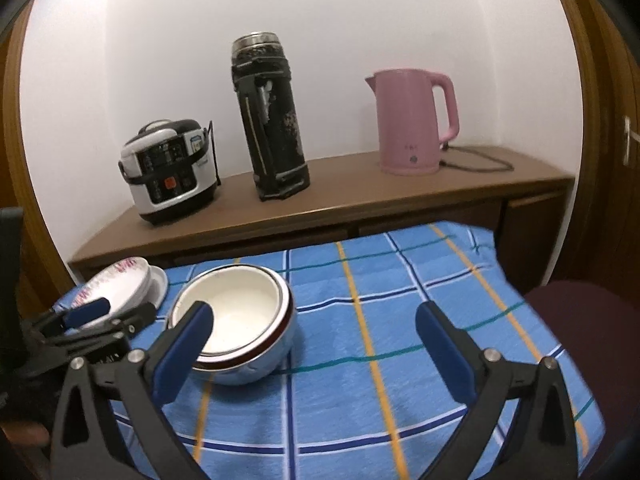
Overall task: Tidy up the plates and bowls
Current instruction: 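Grasp the rim of the nested bowl stack with both grippers, then lift the nested bowl stack and carry it over the plate stack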
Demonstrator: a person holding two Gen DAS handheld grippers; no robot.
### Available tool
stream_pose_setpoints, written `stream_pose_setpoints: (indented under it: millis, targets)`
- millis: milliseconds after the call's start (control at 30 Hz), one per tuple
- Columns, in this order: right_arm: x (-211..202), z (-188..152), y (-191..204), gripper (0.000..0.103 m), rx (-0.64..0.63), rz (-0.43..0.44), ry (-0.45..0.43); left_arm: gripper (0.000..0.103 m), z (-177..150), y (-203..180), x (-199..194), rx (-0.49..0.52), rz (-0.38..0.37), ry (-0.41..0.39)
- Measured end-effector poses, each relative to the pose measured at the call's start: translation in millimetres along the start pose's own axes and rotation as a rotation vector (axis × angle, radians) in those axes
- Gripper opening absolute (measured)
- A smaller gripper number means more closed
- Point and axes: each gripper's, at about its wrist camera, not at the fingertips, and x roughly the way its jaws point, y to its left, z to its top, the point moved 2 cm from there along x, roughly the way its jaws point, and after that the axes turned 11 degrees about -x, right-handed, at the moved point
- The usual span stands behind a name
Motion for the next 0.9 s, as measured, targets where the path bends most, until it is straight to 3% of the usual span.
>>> stream_pose_setpoints:
  millis: [367,600,900]
  targets:
    - [49.2,-2.1,-9.6,0.092,0.14,0.101,0.076,0.073,11.7,-8.9,28.4,-0.052,-0.082,0.041]
    - [88.1,-20.5,-15.3,0.061,0.301,0.207,0.205,0.073,4.4,-8.6,54.3,-0.123,-0.111,0.111]
    - [96.3,-24.7,-6.3,0.058,0.353,0.281,0.215,0.073,-1.8,-5.5,67.3,-0.17,-0.114,0.135]
